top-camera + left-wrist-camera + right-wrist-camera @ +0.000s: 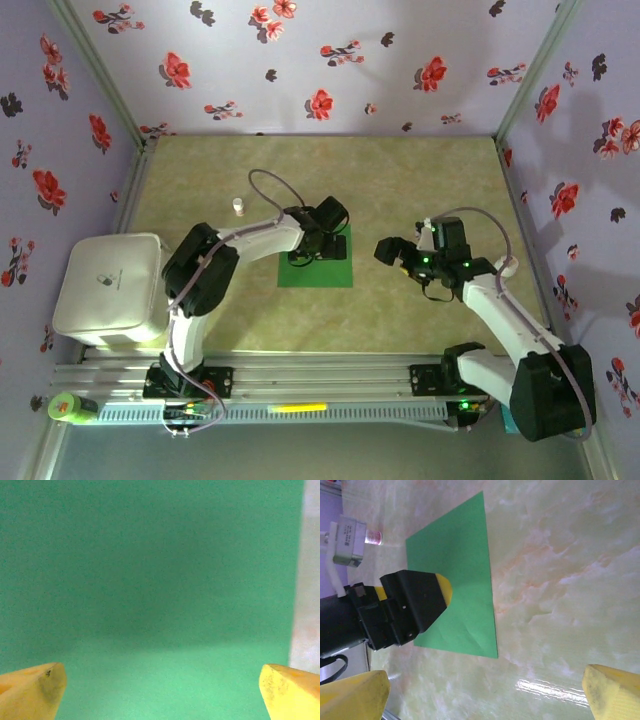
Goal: Fold a paper plane with a square sheet of paper (pick it up from the middle)
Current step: Move the square sheet of paper to the center of the table, then first fold the square sheet of paper in half at the center of the table.
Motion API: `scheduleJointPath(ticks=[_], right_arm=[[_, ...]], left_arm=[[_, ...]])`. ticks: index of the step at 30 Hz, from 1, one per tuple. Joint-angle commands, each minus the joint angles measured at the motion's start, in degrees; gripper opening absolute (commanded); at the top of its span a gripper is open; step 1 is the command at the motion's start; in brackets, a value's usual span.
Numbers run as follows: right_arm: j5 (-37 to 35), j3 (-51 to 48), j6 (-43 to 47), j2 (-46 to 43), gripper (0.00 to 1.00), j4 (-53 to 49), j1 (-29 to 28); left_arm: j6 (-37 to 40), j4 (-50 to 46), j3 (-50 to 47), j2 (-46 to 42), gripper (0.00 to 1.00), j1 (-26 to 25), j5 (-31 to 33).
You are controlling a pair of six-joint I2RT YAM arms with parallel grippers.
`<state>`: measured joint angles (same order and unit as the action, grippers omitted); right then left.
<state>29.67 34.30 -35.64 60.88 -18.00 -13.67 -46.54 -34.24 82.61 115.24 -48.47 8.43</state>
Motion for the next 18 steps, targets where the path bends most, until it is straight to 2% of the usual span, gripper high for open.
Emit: scheduleJointPath(ticks=[1, 7, 18], right_arm=[[1.3, 2.3, 3.0, 1.6, 0.99, -2.7, -0.3], [0.3, 4.5, 6.3, 3.6, 0.99, -6.0, -0.4], [-1.6, 3.9, 5.3, 1.6, 0.99, -6.1, -0.3]], left_arm=[[-2.2, -5.6, 2.9, 2.9, 0.99, 0.1, 1.7], [-2.8, -6.7, 1.3, 3.8, 0.98, -1.4, 1.7], [-3.6, -8.2, -4.4, -0.5, 0.98, -6.1, 1.6]])
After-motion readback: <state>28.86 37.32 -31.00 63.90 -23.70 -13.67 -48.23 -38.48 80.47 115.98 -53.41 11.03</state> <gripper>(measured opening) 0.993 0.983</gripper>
